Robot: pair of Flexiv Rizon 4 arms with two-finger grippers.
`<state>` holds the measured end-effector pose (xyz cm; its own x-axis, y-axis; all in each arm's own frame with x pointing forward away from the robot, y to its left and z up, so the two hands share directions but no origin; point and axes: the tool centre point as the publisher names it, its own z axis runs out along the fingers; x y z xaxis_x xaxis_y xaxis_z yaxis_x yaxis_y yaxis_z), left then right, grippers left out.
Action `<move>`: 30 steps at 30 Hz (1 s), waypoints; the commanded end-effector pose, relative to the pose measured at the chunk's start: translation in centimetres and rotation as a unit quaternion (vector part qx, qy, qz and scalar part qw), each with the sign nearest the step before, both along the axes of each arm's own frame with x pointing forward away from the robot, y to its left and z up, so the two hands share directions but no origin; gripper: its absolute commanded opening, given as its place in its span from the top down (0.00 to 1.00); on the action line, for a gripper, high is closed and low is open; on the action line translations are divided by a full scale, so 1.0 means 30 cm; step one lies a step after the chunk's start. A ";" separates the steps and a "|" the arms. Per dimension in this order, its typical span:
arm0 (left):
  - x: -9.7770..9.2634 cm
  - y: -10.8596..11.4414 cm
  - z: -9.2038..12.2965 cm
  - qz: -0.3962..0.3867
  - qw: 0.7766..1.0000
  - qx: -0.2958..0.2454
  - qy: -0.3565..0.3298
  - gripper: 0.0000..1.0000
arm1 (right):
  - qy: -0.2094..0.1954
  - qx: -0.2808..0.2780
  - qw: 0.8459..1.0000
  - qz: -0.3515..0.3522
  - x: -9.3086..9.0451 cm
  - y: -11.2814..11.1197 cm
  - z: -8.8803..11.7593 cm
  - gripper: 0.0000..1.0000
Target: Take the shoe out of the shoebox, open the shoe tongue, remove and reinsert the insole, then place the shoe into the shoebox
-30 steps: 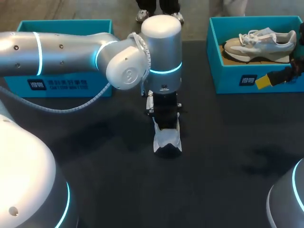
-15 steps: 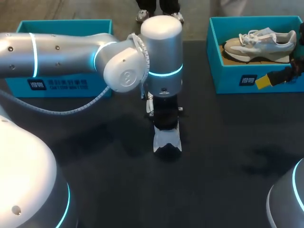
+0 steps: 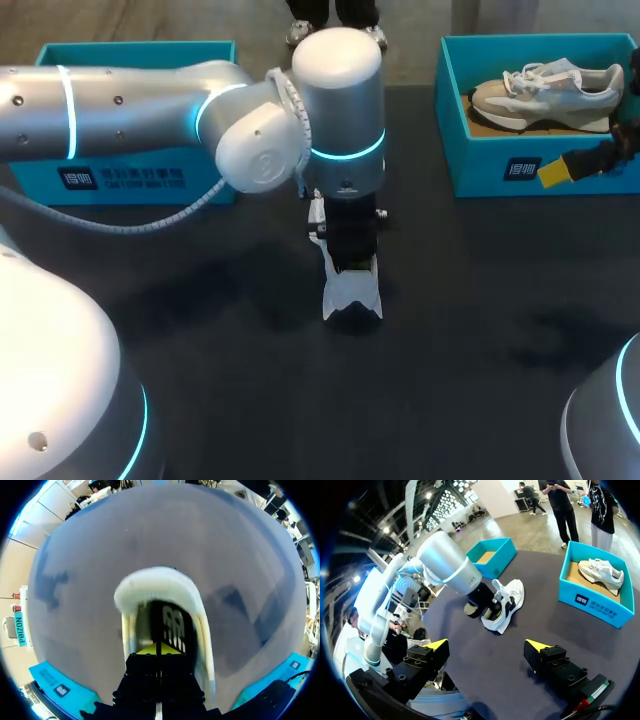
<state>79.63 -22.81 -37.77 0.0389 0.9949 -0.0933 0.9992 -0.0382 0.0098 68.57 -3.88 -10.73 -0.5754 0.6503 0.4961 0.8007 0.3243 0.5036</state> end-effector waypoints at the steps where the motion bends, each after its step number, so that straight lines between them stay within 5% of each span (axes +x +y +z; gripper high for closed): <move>1: 0.010 0.035 0.066 0.007 0.999 0.001 -0.047 1.00 | 0.002 -0.002 1.000 0.001 0.009 0.003 0.000 0.00; 14: 0.103 0.066 0.097 0.012 0.992 0.011 -0.121 1.00 | 0.002 -0.002 1.000 0.001 0.009 0.003 0.000 0.00; 16: 0.103 0.069 0.094 0.017 0.993 0.014 -0.114 0.51 | 0.002 -0.002 1.000 0.001 0.009 0.003 0.000 0.00; 17: 0.101 0.070 0.093 0.023 0.993 0.014 -0.112 0.16 | 0.002 -0.002 1.000 0.001 0.009 0.003 0.000 0.00; 18: 0.100 0.071 0.093 0.028 0.994 0.016 -0.107 0.00 | 0.002 -0.002 1.000 0.001 0.009 0.003 0.000 0.00; 30: 0.093 0.053 0.080 0.040 0.995 0.035 -0.089 0.00 | 0.002 -0.002 1.000 0.001 0.009 0.003 0.000 0.00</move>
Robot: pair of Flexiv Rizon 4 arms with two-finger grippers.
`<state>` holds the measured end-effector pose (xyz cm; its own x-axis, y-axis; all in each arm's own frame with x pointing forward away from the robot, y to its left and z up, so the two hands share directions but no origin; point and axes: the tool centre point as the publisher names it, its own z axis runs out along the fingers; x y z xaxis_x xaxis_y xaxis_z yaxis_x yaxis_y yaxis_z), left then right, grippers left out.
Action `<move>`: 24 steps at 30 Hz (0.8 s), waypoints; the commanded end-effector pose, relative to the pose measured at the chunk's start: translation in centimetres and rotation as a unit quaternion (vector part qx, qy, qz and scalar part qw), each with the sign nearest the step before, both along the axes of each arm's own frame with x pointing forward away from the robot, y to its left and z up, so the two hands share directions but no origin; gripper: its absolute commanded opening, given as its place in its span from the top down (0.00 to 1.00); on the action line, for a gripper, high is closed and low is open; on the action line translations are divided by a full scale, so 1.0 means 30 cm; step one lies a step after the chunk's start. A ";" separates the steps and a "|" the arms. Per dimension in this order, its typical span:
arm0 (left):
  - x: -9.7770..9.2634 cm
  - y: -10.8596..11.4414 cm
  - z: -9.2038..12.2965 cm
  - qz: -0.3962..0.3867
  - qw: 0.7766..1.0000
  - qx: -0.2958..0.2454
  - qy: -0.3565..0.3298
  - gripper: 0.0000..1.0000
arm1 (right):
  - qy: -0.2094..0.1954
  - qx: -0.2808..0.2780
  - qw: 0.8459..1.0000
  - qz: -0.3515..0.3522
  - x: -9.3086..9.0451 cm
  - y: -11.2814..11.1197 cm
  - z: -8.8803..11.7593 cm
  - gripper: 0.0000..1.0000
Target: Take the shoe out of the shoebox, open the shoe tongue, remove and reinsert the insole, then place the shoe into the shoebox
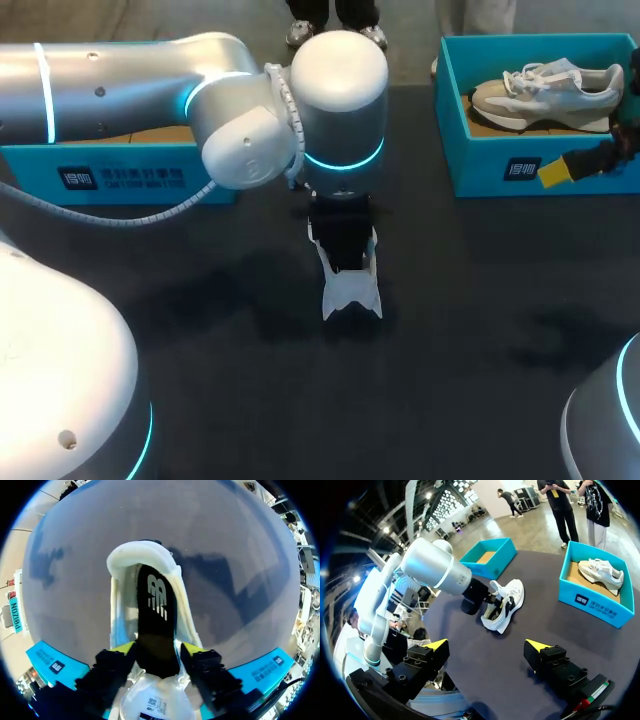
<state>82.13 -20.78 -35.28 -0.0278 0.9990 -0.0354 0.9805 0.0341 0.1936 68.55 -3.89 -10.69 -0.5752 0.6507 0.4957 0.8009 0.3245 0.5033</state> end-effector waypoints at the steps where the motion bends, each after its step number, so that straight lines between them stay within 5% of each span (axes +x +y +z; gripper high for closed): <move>1: 0.010 -0.015 -0.003 0.001 1.000 0.006 0.005 0.00 | 0.002 -0.001 1.000 0.001 0.009 0.003 -0.002 0.00; 24: 0.061 0.005 0.066 0.012 0.999 -0.017 0.028 0.00 | 0.002 -0.001 1.000 0.001 0.009 0.003 -0.002 0.00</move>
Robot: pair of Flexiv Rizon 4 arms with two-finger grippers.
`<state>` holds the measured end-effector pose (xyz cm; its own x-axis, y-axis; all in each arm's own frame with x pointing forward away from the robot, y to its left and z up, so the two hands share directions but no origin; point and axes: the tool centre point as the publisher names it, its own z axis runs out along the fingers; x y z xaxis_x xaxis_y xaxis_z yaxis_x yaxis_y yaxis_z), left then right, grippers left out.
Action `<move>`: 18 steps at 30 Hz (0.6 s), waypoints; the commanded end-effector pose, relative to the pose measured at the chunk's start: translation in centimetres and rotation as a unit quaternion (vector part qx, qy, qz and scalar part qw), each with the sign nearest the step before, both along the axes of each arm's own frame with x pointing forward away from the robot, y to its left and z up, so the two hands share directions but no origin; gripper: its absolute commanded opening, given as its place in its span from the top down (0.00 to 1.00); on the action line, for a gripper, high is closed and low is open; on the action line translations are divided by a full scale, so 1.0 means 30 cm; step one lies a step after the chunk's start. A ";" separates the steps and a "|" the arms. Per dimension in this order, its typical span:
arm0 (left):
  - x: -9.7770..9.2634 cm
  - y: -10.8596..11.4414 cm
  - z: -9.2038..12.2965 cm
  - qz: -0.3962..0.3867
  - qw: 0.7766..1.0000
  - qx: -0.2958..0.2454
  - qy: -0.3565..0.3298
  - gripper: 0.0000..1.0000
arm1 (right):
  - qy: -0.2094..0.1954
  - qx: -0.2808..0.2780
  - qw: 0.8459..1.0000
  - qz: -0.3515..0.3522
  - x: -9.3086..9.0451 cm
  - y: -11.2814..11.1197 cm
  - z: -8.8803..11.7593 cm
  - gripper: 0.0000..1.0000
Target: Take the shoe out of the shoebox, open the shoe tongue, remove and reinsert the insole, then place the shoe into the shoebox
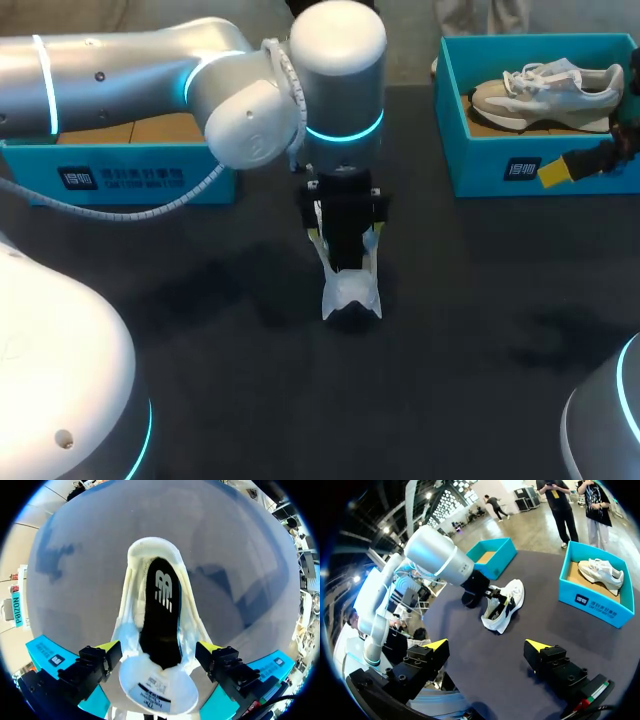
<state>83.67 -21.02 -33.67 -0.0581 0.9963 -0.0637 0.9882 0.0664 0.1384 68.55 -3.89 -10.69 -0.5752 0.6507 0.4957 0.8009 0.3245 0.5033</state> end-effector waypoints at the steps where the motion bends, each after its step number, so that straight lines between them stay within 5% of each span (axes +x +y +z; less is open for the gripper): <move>1: 0.012 0.013 0.015 -0.002 1.000 -0.002 0.001 0.00 | 0.002 -0.001 1.000 0.001 0.009 0.003 -0.002 0.00; 18: 0.122 0.023 0.160 -0.009 0.999 -0.022 -0.025 0.00 | 0.002 -0.001 1.000 0.001 0.009 0.003 -0.002 0.00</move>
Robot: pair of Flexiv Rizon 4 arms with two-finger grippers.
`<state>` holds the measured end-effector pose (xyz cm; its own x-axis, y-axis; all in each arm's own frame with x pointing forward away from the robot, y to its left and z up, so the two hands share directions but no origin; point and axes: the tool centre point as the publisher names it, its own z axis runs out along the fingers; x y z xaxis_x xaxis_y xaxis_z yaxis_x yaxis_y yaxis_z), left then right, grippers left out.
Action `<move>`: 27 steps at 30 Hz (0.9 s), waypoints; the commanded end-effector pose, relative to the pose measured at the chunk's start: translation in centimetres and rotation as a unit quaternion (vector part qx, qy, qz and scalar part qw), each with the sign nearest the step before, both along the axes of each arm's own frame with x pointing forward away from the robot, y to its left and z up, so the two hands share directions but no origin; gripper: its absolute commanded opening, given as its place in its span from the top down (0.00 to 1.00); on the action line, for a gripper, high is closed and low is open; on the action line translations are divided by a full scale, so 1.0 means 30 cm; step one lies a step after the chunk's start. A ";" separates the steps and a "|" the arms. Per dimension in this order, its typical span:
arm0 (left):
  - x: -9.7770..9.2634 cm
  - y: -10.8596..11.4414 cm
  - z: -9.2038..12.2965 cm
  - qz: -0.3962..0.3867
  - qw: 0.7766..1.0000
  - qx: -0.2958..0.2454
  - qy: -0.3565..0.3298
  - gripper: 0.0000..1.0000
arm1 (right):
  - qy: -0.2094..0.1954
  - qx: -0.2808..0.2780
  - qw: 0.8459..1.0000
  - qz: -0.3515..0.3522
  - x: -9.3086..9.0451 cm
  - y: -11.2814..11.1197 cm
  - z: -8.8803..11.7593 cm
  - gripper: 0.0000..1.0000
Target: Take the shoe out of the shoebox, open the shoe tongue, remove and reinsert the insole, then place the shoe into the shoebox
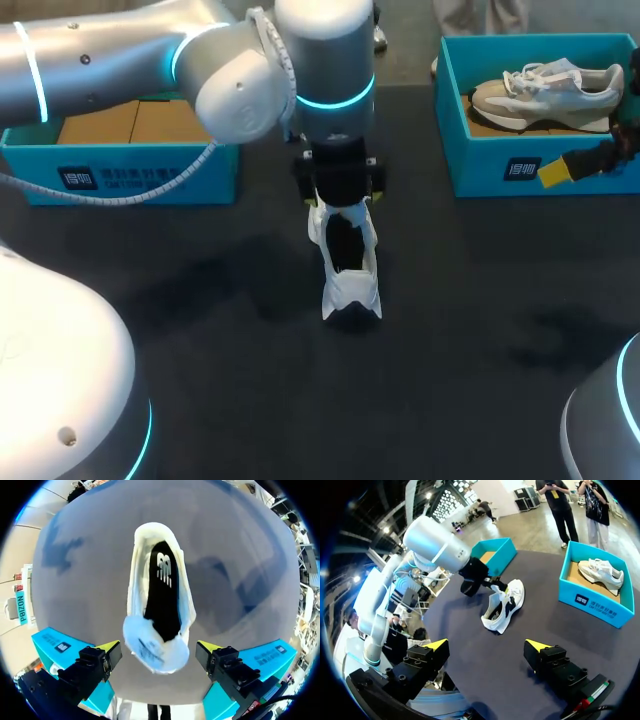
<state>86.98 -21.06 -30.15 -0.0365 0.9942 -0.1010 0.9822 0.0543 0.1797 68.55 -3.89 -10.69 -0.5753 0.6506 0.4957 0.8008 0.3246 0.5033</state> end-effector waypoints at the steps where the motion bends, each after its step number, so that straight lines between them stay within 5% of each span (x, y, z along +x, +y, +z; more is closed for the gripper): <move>1: 0.018 0.026 0.049 0.000 1.000 -0.004 -0.003 0.00 | 0.002 -0.001 1.000 0.001 0.009 0.003 -0.002 0.00; 7: 0.041 0.029 0.075 -0.004 1.000 0.001 -0.014 0.00 | 0.002 -0.001 1.000 0.001 0.009 0.003 -0.002 0.00; 8: 0.042 0.028 0.077 -0.006 1.000 0.001 -0.015 0.19 | 0.002 -0.001 1.000 0.001 0.009 0.003 -0.002 0.00; 14: 0.060 0.024 0.082 -0.015 1.000 0.003 -0.016 0.51 | 0.002 -0.001 1.000 0.001 0.009 0.003 -0.002 0.00; 27: 0.102 0.014 0.035 -0.022 0.999 0.023 -0.012 0.59 | 0.002 -0.001 1.000 0.001 0.009 0.003 -0.002 0.00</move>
<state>89.68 -20.07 -28.64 0.0094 0.9980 -0.0632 0.9777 0.0041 0.2099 68.56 -3.89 -10.69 -0.5752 0.6507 0.4957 0.8009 0.3246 0.5032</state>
